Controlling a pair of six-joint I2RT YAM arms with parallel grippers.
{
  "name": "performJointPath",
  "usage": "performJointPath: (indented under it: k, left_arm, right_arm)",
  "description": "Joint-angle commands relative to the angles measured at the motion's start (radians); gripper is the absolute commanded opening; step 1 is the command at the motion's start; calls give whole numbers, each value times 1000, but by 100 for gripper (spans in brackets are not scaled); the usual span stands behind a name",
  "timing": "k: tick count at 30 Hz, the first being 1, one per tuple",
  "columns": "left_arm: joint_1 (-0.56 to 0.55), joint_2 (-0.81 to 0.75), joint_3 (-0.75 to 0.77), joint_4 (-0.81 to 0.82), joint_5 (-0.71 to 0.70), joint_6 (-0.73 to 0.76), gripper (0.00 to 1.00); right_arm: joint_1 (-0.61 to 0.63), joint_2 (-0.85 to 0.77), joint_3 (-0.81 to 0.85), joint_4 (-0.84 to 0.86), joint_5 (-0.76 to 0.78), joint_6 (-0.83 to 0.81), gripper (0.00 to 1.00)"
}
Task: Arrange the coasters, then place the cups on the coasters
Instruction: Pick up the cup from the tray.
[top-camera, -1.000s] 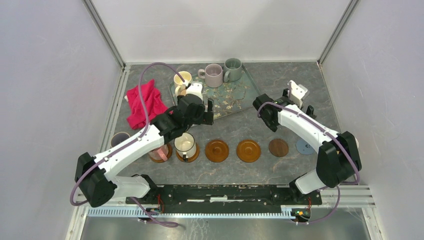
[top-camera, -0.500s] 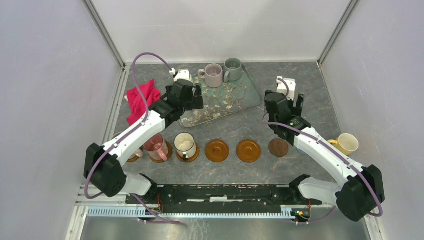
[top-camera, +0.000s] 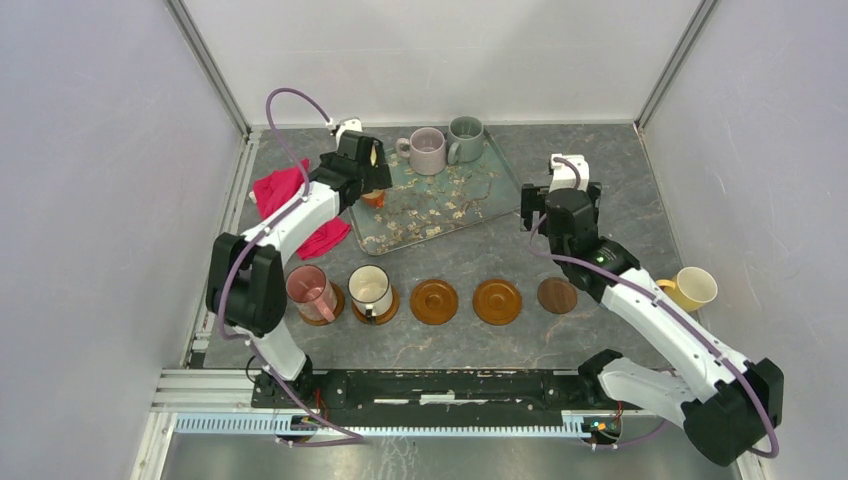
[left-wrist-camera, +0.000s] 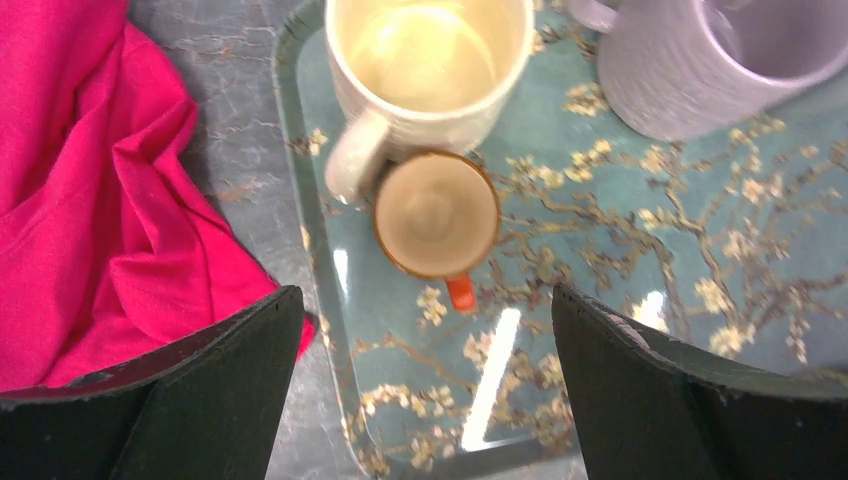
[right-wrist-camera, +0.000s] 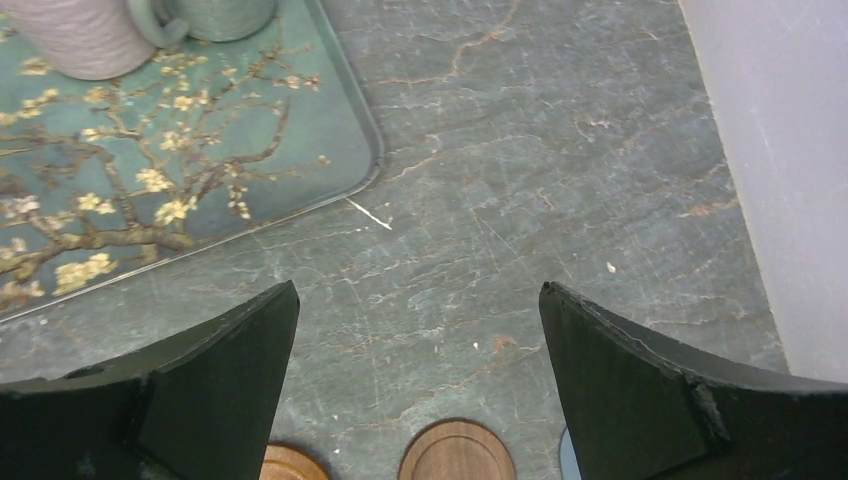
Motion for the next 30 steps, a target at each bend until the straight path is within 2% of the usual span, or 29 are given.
performJointPath:
  k: [1,16,22,30]
  left_arm:
    - [62,73,77,59,37,4,100]
    - [127,250,200,116,182,39,99]
    - [127,297,262,89,214,49,92]
    - [127,296,263,82,206,46,84]
  right_arm:
    - [1,-64,-25,30,-88,-28,98]
    - [2,-95,-53,56,-151,-36,98]
    - [0,-99,-59,62,-150,-40,98]
    - [2,-88,-54,64,-156,-41,98]
